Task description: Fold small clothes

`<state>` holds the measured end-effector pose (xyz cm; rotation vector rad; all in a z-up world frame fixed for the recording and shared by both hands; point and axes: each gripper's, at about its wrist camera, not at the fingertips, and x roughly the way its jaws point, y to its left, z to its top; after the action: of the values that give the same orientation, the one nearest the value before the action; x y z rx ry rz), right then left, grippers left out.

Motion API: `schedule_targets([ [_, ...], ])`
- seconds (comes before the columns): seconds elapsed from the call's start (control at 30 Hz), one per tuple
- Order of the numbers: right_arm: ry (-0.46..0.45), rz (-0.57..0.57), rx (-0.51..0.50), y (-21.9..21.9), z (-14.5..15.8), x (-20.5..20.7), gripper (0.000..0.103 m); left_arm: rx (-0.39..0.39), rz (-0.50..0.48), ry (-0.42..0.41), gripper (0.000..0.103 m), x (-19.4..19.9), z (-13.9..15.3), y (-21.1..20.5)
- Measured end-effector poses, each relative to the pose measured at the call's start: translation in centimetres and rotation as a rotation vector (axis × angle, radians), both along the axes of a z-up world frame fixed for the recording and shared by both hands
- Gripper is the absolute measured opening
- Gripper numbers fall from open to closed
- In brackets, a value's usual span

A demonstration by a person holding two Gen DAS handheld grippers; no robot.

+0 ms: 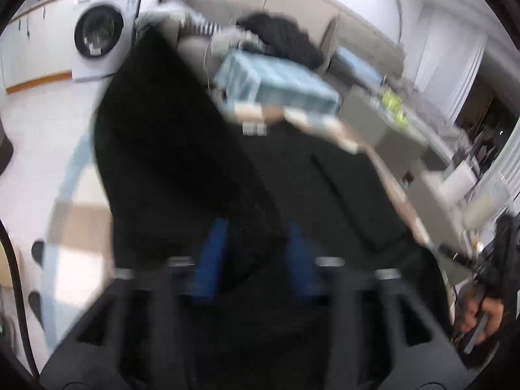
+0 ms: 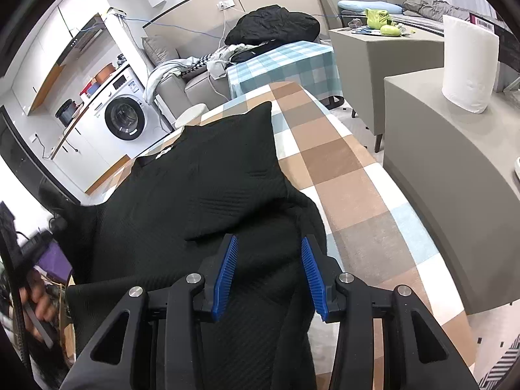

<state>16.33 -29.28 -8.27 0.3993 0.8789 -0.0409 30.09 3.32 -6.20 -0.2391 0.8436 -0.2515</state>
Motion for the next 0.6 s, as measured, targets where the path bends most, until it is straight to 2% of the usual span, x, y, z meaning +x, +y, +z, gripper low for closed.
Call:
schedule_targets([
  [0.1,0.002,-0.001,-0.005,-0.2,0.0,-0.2,0.042,-0.038,0.035,0.043,0.057,-0.3,-1.7,1.1],
  [0.27,0.01,-0.006,-0.007,-0.5,-0.2,-0.4,0.042,-0.023,0.142,0.071,0.057,-1.5,-3.0,4.5],
  [0.4,0.014,0.014,-0.009,-0.2,-0.2,-0.2,0.042,0.034,0.241,0.087,0.057,-3.5,-4.3,7.6],
  [0.47,0.016,0.028,-0.017,0.1,-0.2,-0.1,0.043,0.09,0.278,0.108,0.057,-4.0,-5.7,8.7],
  [0.57,0.026,0.039,-0.023,0.4,-0.2,0.0,0.043,0.136,0.281,0.145,0.056,-3.9,-7.4,9.4],
  [0.6,0.025,0.041,-0.024,0.4,-0.2,0.0,0.043,0.155,0.279,0.146,0.05,-4.0,-7.7,9.5],
])
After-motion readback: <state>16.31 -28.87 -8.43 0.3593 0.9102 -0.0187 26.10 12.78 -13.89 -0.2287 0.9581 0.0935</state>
